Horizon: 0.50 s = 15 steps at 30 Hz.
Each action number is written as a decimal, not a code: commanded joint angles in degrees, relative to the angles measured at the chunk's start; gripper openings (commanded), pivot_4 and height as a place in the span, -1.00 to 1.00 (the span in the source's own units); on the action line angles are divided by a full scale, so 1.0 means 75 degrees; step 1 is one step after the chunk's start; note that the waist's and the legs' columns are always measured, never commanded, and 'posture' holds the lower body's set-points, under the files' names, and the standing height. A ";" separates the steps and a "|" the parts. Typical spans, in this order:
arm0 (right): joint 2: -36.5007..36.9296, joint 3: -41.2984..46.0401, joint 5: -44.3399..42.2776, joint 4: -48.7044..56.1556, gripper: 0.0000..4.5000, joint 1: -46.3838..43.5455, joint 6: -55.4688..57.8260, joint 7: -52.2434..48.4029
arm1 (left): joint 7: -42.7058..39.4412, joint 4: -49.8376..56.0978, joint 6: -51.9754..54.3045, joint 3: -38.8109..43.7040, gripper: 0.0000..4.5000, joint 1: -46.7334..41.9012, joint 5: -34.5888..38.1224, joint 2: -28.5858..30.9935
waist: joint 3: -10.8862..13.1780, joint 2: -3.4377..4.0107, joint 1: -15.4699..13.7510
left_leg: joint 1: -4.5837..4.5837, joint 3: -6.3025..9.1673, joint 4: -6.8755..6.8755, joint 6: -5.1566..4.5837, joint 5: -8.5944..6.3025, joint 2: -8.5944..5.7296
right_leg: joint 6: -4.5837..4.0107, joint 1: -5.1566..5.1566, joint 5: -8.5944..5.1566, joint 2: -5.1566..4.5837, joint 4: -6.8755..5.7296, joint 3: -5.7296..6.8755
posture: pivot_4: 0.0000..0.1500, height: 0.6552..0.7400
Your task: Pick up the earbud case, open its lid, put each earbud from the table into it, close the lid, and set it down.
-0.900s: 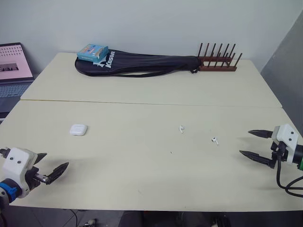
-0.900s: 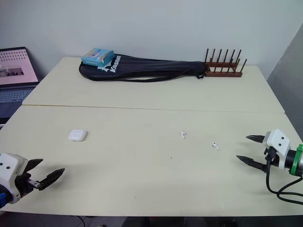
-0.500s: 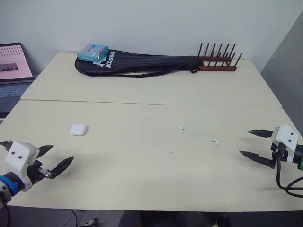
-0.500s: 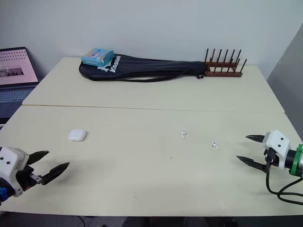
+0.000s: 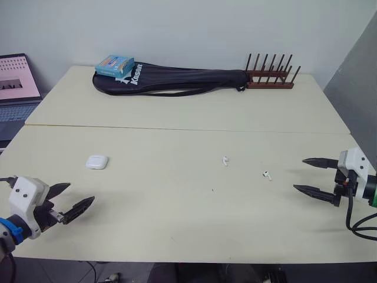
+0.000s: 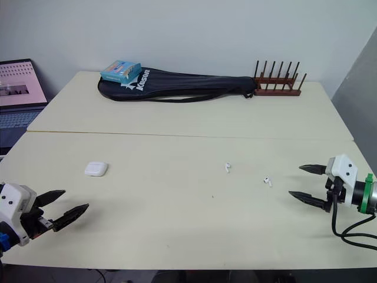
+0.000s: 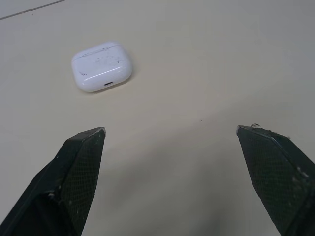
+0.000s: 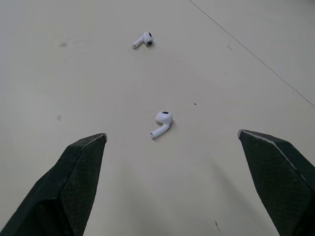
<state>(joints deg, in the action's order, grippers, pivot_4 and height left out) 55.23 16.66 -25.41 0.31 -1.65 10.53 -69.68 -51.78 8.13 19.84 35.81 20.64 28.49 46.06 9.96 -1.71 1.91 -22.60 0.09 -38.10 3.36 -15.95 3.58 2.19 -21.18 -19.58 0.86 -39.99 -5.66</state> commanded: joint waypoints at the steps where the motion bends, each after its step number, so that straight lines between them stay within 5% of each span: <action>1: 0.0135 0.0079 -0.0073 0.0229 1.00 -0.0086 0.0051 -0.0120 | 0.0093 0.0013 0.0082 0.0384 1.00 -0.0028 0.0171 -0.0064 | 0.0000 0.0000 -0.0001 | 0.0000 0.0000 0.0000 0.0000 0.0000 0.0000 | 0.0000 0.0000 0.0000 0.0000 0.0000 0.0000 | 1.00 0.70; 15: -0.0246 -0.0811 -0.0744 0.2077 1.00 -0.1321 0.1023 0.0154 | 0.3013 0.0160 0.0649 -0.0639 1.00 -0.1325 -0.0684 -0.1638 | -0.0002 0.0002 -0.0003 | 0.0002 0.0018 -0.0014 0.0001 0.0001 -0.0002 | 0.0001 0.0005 0.0005 0.0003 -0.0014 0.0008 | 1.00 0.70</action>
<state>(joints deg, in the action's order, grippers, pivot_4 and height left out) 53.47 10.83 -29.04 13.21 -9.72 16.90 -69.02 -31.46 9.92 25.31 31.11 11.75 24.89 33.63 9.94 -1.70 1.88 -22.61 0.28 -38.20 3.37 -15.95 3.56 2.19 -21.14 -19.54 0.88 -40.10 -5.56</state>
